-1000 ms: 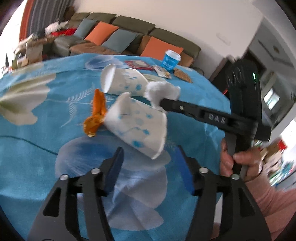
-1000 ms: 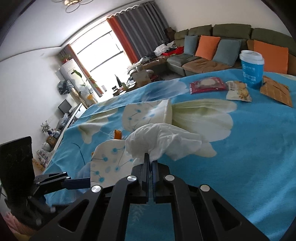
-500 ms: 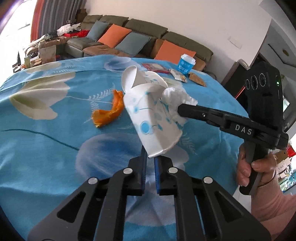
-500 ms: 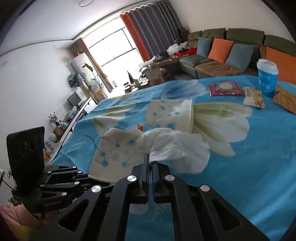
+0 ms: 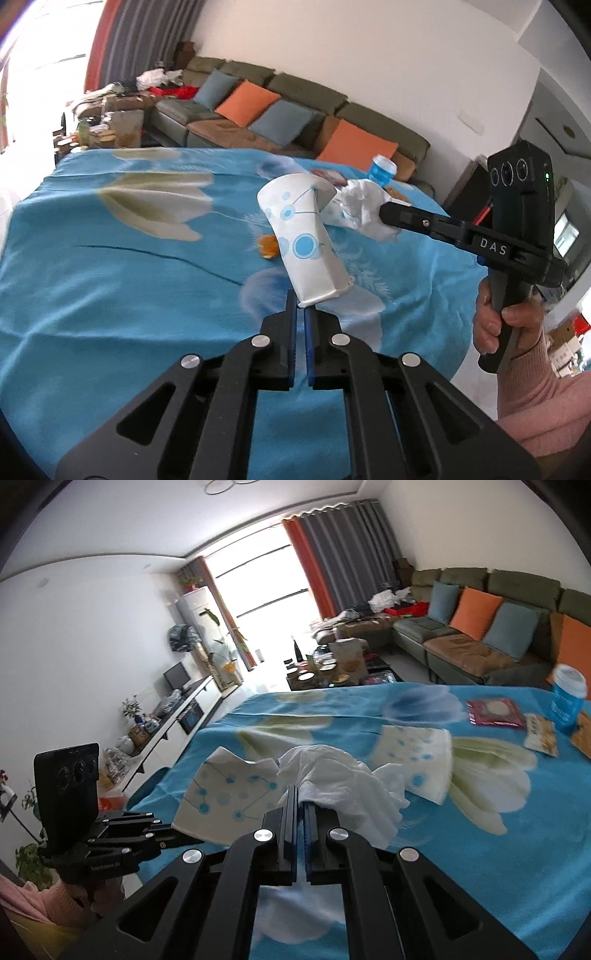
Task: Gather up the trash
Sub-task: 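Lift the paper cup and tissue and carry them toward the teal bin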
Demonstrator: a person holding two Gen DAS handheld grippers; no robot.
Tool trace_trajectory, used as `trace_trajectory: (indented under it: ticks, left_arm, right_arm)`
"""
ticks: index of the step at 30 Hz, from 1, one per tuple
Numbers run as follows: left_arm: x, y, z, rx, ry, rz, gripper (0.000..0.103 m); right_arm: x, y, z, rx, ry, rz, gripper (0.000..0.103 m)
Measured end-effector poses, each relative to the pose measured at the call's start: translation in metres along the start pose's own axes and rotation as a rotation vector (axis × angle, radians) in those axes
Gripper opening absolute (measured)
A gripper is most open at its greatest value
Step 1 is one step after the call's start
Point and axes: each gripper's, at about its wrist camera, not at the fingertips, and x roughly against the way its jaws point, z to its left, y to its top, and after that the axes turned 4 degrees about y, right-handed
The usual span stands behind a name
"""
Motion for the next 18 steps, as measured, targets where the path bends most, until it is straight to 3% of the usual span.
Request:
trace_trajectory:
  ticks: [18]
  left_arm:
    - [0.093,-0.032,0.068,0.127,0.170,-0.109,0.004]
  right_arm:
    - [-0.057,0.011,0.090,0.150,0.188,0.080,0.002]
